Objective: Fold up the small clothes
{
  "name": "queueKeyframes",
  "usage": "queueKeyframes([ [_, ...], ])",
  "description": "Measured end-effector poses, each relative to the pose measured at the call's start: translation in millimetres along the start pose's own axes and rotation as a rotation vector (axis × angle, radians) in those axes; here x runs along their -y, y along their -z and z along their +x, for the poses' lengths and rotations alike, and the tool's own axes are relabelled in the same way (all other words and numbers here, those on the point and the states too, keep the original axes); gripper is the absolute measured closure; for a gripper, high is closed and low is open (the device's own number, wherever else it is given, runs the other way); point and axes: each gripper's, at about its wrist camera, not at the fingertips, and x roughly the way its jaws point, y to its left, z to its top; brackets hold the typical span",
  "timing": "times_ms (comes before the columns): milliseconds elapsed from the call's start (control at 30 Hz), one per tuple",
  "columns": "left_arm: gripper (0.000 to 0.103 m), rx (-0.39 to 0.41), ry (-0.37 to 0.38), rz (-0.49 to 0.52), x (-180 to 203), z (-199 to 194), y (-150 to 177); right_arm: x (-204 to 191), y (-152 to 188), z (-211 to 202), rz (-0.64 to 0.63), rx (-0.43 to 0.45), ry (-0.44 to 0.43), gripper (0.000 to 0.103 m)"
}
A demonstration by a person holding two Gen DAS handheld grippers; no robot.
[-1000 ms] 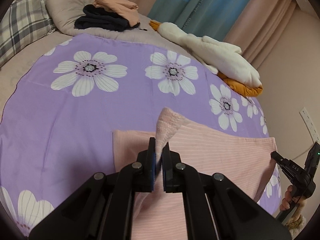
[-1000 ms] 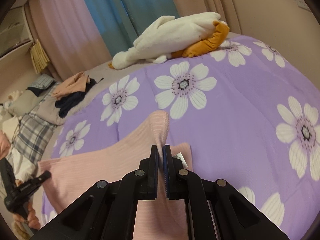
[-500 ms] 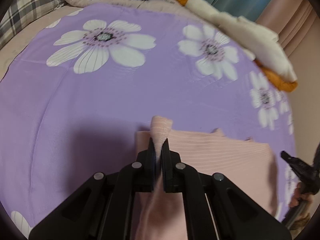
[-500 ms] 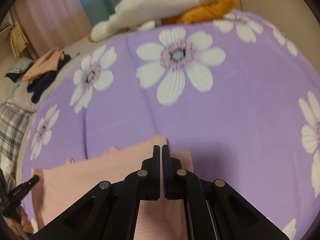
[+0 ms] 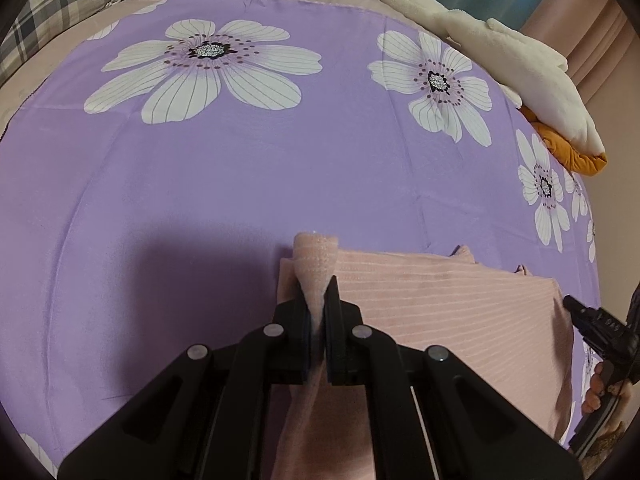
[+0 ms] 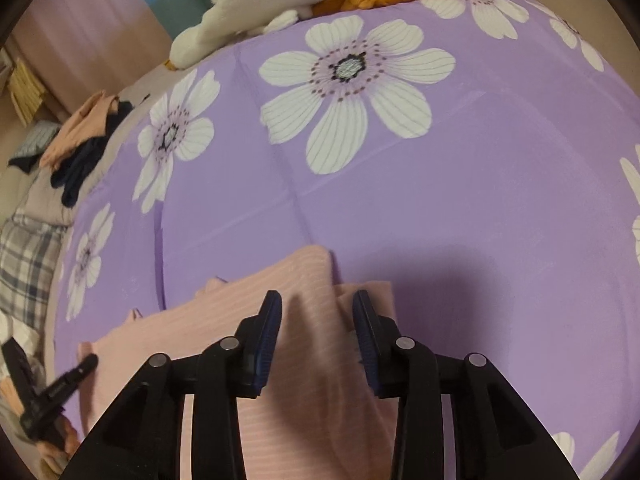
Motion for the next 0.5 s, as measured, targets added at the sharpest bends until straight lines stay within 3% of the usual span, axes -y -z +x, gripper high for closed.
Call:
queueKeyframes([
  [33, 0.099, -0.001, 0.000, 0.000, 0, 0, 0, -3, 2, 4, -0.009, -0.006, 0.014, 0.072],
  [100, 0.099, 0.000, -0.004, 0.004, 1, -2, -1, -5, 2, 9, -0.018, -0.011, 0.033, 0.098],
  [367, 0.099, 0.025, 0.031, 0.012, 7, -9, -6, -10, -7, -30, -0.004, 0.127, 0.028, 0.098],
  [500, 0.098, -0.003, 0.014, 0.021, 9, 3, -6, -10, -7, -14, -0.032, 0.121, 0.116, 0.098],
])
